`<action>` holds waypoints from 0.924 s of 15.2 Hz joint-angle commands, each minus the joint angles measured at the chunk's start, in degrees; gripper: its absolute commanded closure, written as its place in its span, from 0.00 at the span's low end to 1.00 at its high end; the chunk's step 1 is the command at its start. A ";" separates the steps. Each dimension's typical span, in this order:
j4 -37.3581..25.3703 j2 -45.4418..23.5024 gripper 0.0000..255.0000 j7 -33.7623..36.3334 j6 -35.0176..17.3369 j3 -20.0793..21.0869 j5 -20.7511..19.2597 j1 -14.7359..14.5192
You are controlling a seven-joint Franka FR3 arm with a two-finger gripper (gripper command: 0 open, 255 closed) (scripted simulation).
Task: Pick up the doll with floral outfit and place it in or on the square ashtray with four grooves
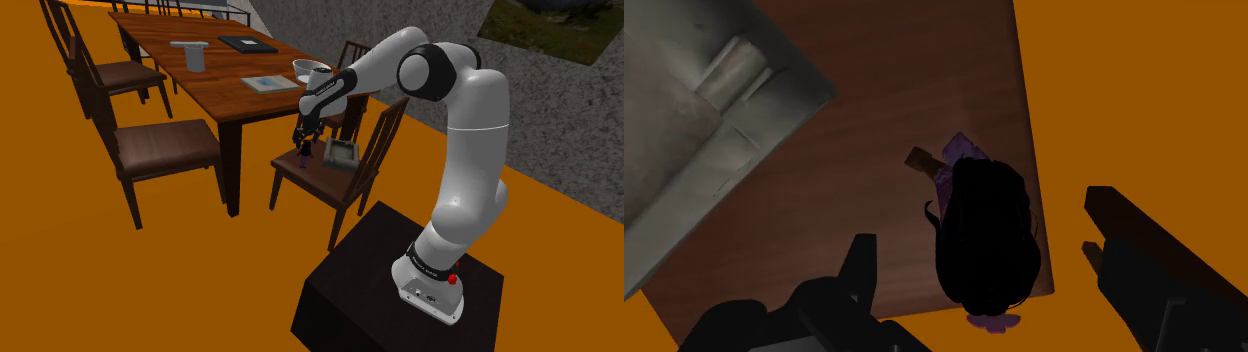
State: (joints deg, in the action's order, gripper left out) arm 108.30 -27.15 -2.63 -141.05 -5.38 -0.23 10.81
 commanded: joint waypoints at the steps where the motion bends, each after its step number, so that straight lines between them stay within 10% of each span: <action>1: 0.00 -0.33 0.00 0.03 -0.37 0.03 0.02 -0.01; 7: 0.00 -0.33 0.00 0.03 -0.37 0.03 0.02 -0.01; 8: 0.00 -0.33 1.00 0.03 -0.37 0.03 0.02 -0.01; 14: 0.03 -0.30 1.00 0.03 -0.37 0.03 0.02 -0.01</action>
State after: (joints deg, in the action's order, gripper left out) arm 108.30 -27.44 -2.59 -141.42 -5.35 -0.21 10.80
